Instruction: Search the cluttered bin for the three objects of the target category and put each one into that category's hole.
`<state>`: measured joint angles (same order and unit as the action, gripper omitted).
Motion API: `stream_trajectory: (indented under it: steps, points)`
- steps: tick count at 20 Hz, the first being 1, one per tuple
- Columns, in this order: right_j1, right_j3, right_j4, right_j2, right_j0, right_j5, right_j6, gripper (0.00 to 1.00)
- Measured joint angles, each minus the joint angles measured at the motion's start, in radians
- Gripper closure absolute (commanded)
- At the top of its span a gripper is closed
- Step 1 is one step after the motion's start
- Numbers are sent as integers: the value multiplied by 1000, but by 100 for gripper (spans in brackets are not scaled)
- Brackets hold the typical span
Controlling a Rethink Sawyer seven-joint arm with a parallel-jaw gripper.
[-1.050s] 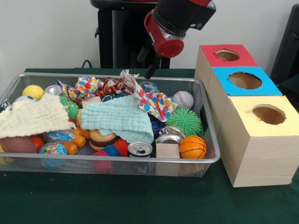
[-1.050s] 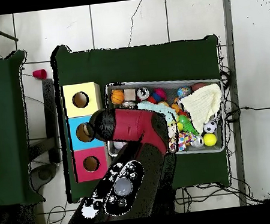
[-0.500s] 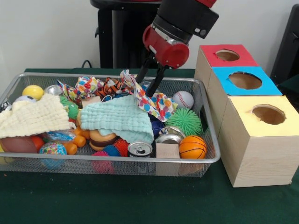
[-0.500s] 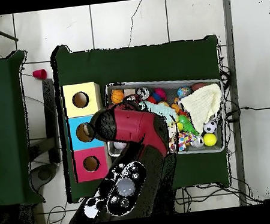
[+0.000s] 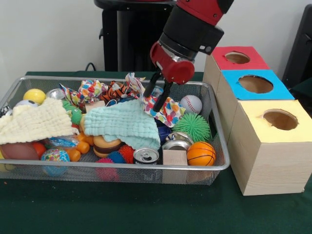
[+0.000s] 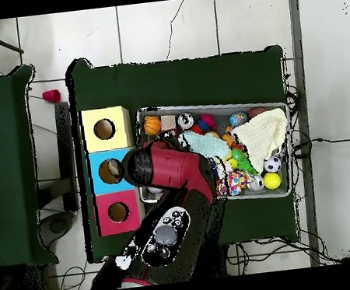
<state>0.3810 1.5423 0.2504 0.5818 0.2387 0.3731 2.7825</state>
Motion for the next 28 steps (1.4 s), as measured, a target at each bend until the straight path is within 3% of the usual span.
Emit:
stream_trajectory:
  steps: [4,8,14,21,26,27,28]
  points:
    - [-9,7,0,-7,0,37,0,0]
    - [-31,7,0,-11,-3,172,0,0]
    - [-65,8,0,-24,-18,257,0,0]
    - [-105,8,1,-39,-49,227,0,0]
    - [-134,8,1,-39,-55,134,0,0]
    - [-149,8,1,-39,-53,99,0,100]
    - [-151,8,1,-39,-52,96,0,100]
